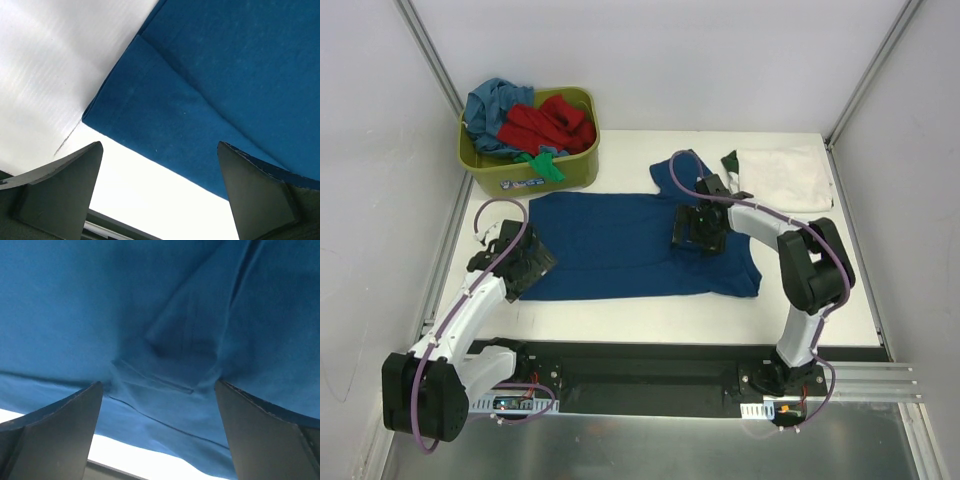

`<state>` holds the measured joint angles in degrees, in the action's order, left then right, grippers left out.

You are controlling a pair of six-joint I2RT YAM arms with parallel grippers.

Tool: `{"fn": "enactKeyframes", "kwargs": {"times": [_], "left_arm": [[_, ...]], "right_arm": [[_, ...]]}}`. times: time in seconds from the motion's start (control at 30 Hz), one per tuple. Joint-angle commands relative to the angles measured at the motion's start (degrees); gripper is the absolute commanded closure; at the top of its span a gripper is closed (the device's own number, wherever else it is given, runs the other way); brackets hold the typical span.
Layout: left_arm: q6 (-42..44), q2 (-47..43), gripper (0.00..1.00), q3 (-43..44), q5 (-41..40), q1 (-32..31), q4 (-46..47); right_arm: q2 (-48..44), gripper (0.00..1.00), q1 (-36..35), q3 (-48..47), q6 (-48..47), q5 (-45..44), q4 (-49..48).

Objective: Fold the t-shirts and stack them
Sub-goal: Fold the flattened tshirt in 1/3 of the way

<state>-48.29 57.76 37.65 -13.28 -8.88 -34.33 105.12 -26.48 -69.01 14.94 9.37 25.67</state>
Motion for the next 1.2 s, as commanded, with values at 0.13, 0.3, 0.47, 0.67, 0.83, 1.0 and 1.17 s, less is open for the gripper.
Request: {"fn": "enactKeyframes", "kwargs": {"times": [0.13,0.3,0.47,0.67,0.83,1.0,1.17], "left_arm": [[1.8,-2.0,0.01,-1.1,2.0,0.5,0.2],[2.1,-2.3,0.01,-0.9,2.4,0.5,0.2],[2.2,-2.5,0.01,-0.9,2.5,0.5,0.2],[2.1,-1.1,0.01,-0.3,3.8,0.5,1.0],[2.9,3.1,0.01,-0.1,8.0,0.5,7.8],[4.3,12.3,0.01,1.9,11.8,0.5,15.6],[4.1,19.6,0.01,2.7,12.3,0.5,17.2]], "right_arm": [[6.0,0.0,-0.1,-10.3,5.5,0.5,-9.9],[11.0,0.01,-0.2,-19.1,5.5,2.9,-11.1],[12.8,0.01,-0.2,-23.3,5.1,0.9,-7.3],[5.1,0.0,-0.2,-13.5,2.3,-9.0,-1.9],[-0.1,0.0,1.6,-5.2,1.4,-12.6,-0.7],[0.0,0.01,4.1,1.0,0.4,-7.6,-4.3],[-3.2,0.0,4.4,7.4,0.7,-6.0,-6.0]]}}
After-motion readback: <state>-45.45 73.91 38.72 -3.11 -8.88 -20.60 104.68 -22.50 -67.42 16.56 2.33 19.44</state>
